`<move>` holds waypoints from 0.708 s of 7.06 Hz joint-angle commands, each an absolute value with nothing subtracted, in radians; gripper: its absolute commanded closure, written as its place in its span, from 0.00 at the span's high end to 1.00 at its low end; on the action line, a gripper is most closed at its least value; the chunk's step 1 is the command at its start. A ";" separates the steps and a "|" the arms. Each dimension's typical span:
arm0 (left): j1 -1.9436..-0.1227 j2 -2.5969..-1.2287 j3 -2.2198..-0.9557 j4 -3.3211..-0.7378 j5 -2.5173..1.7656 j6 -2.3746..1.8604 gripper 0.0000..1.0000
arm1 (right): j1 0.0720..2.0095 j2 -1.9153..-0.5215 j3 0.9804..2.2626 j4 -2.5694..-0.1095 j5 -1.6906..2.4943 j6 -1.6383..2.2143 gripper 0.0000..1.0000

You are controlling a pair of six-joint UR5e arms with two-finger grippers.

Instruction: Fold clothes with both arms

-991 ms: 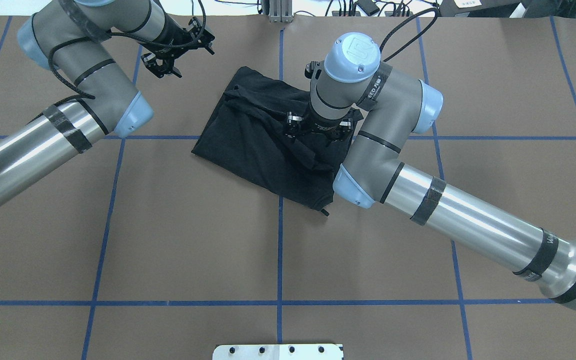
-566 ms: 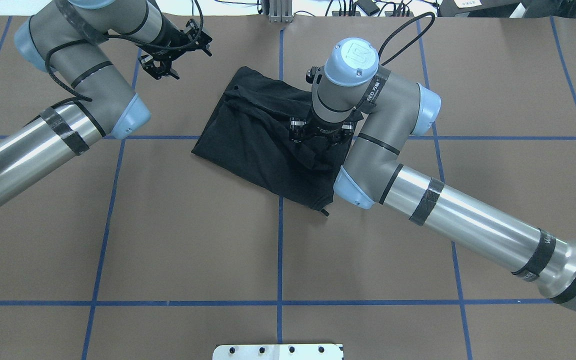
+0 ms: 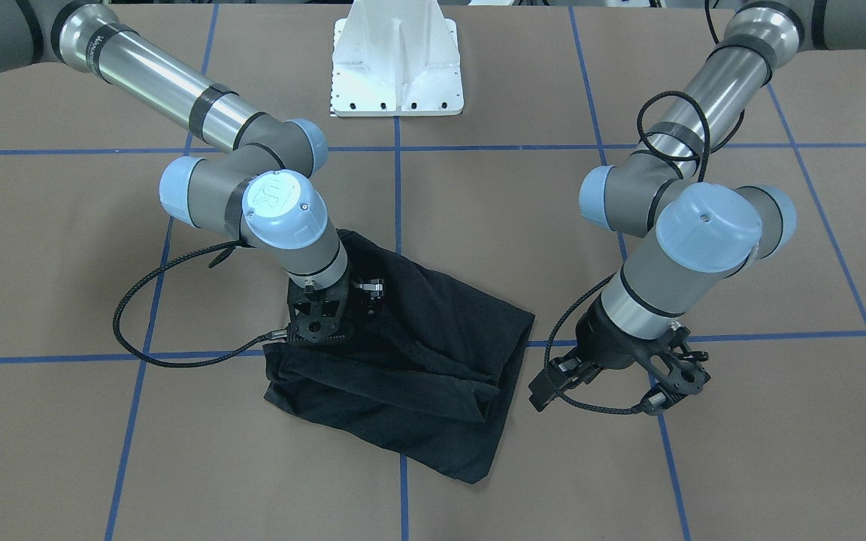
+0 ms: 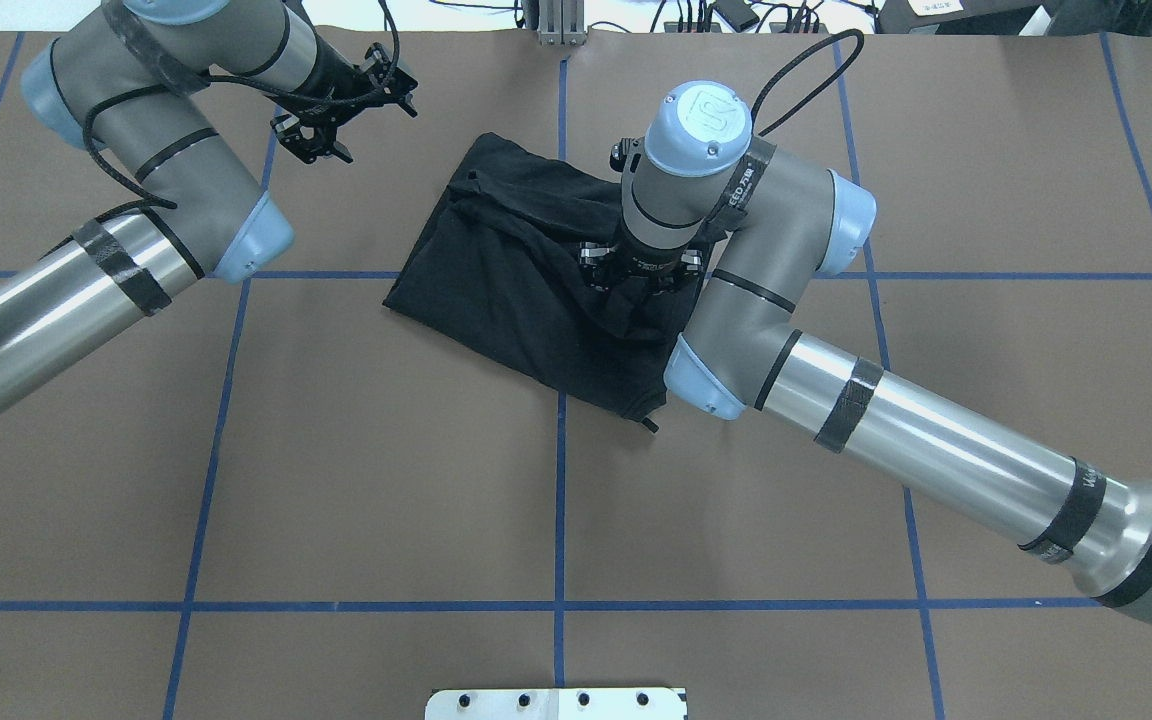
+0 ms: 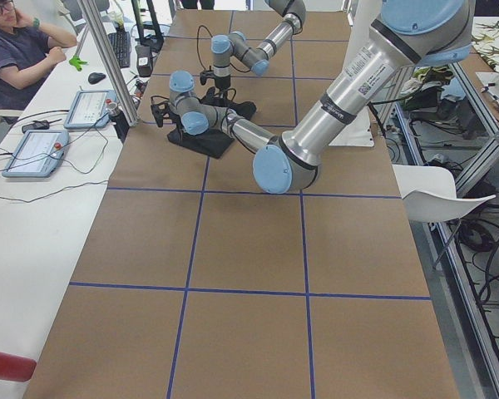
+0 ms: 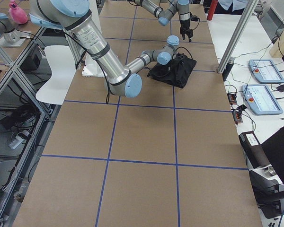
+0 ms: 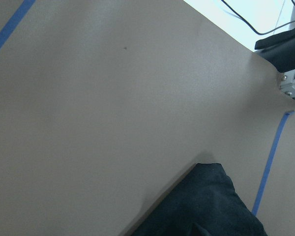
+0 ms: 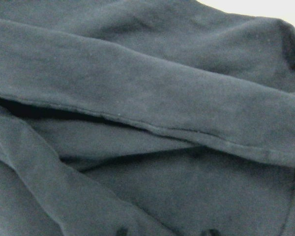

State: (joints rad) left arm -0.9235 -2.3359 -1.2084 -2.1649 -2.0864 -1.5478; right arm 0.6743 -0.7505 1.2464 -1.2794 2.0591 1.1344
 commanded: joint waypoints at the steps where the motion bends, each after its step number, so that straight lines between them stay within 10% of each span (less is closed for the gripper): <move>1: -0.923 -2.333 -1.210 -2.164 -2.085 -1.549 1.00 | 0.667 -0.747 1.246 -1.279 2.059 1.137 0.18; 5: -0.923 -2.333 -1.210 -2.164 -2.085 -1.551 1.00 | 0.652 -0.742 1.247 -1.278 2.057 1.144 0.00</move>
State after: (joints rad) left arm -0.9235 -2.3332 -1.2102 -2.1645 -2.0843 -1.5503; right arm 0.6522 -0.7456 1.2469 -1.2779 2.0560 1.1403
